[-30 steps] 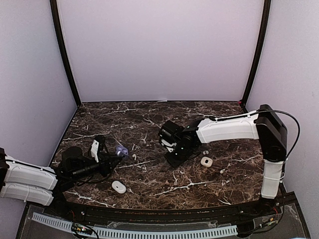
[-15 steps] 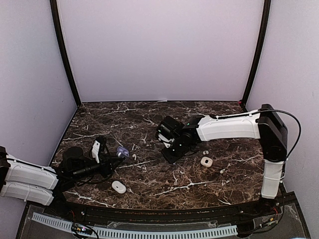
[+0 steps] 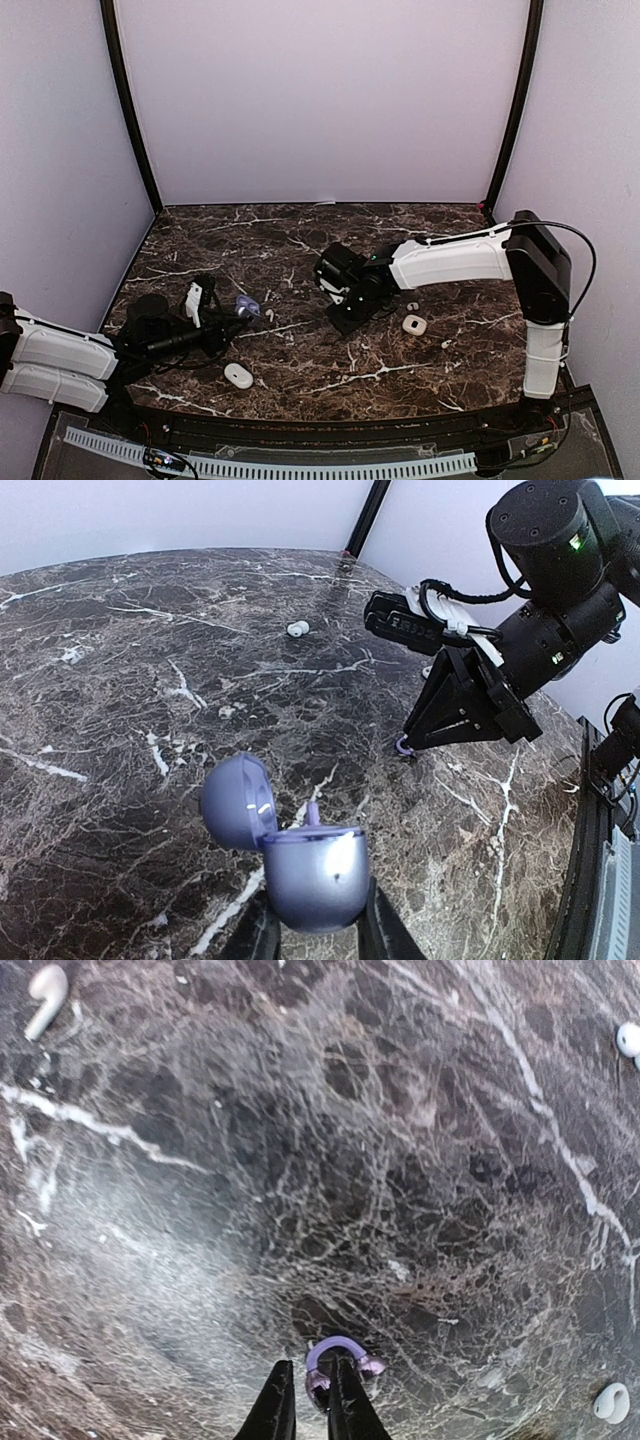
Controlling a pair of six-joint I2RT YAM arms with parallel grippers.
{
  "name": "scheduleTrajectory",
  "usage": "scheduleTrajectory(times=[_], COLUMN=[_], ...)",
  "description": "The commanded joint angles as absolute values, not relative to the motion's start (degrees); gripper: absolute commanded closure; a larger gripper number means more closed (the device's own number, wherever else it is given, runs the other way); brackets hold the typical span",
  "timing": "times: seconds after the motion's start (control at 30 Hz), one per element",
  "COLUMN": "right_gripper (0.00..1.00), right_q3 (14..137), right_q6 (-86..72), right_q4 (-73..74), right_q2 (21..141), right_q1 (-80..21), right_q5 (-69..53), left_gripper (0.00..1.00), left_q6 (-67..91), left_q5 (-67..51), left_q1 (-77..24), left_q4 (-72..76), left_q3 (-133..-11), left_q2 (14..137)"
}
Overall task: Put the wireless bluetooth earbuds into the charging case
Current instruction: Adjust the left earbud at the center of the board.
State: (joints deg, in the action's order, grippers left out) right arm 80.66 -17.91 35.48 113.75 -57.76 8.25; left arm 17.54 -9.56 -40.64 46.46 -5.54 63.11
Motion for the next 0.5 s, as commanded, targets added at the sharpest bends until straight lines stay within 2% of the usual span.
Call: scheduleTrajectory(times=[0.0, 0.47], right_gripper=[0.88, 0.89], right_q3=[78.0, 69.3], right_q6=[-18.7, -20.1], right_q4=[34.6, 28.9], right_q2=[112.1, 104.9], right_q1=[-57.7, -57.5], right_q5=[9.8, 8.8], left_gripper=[0.86, 0.86], left_q6=[16.7, 16.2], left_q5=[-10.2, -10.4], left_q1=[-40.3, -40.3], left_q4=[46.7, 45.3], left_q3=[-6.9, -8.2], left_q2=[63.0, 62.9])
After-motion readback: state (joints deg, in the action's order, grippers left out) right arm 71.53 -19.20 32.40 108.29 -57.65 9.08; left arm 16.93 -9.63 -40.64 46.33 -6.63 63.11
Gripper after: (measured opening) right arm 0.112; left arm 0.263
